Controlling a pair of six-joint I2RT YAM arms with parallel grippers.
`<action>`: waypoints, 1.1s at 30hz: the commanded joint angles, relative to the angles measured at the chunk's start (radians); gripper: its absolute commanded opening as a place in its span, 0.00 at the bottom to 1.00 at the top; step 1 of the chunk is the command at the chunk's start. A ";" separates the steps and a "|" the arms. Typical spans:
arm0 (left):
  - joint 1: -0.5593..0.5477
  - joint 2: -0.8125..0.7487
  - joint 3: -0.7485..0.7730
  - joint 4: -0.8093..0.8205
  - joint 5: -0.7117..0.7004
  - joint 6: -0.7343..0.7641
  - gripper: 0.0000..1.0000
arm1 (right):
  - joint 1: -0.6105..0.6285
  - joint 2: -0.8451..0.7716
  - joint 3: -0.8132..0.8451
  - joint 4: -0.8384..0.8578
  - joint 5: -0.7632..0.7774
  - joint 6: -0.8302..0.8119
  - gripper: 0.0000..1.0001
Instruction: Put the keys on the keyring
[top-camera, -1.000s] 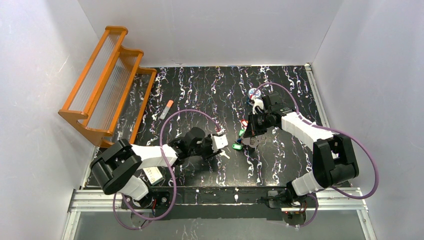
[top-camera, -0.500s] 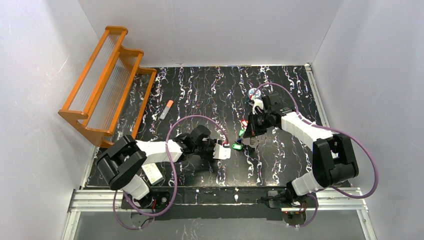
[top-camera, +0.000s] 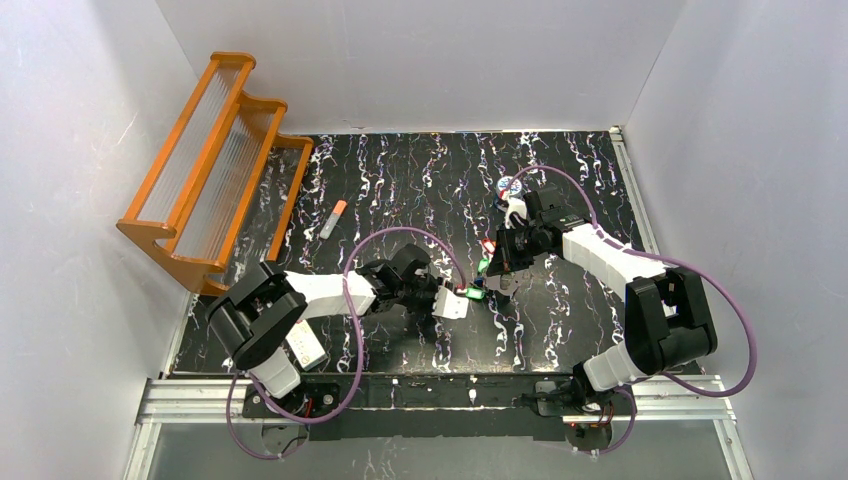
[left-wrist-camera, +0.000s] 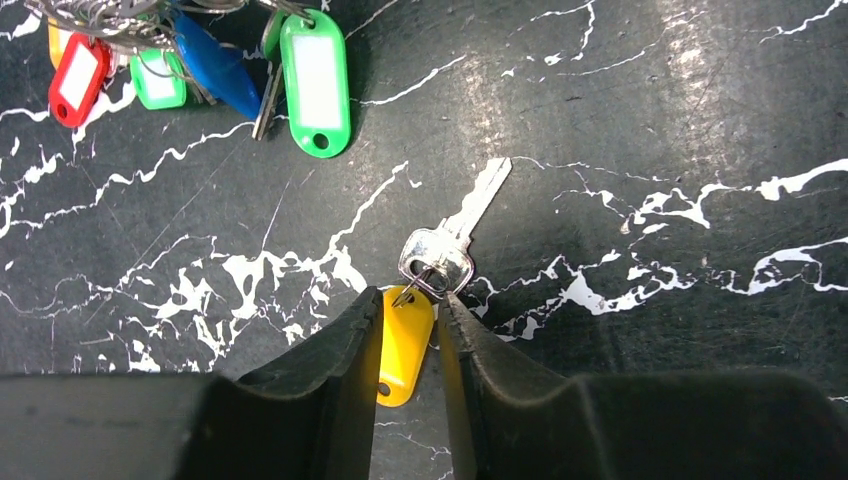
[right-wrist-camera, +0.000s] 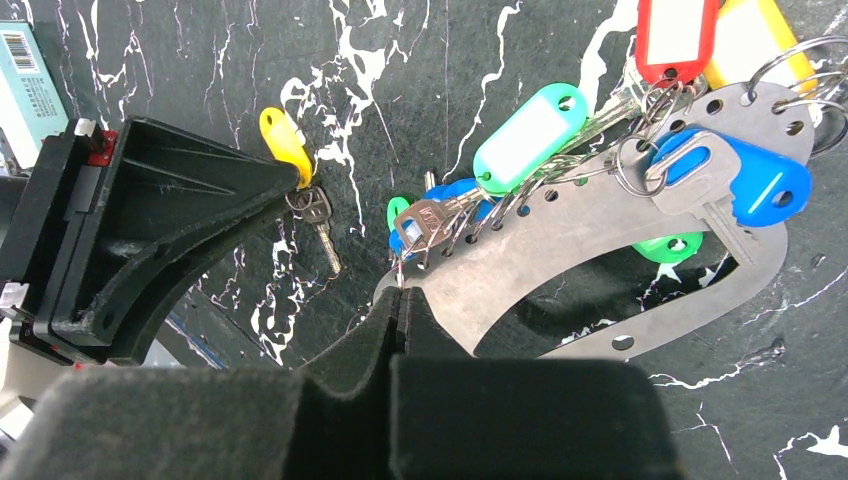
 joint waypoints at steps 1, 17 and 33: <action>-0.004 0.016 0.033 -0.065 0.044 0.038 0.23 | 0.004 0.004 0.022 0.001 -0.014 -0.017 0.01; -0.001 -0.024 0.051 -0.121 -0.017 0.017 0.00 | 0.004 0.002 0.039 -0.009 -0.017 -0.017 0.01; 0.066 -0.352 -0.157 0.101 -0.099 -0.460 0.00 | 0.125 -0.026 0.125 -0.042 0.090 -0.028 0.01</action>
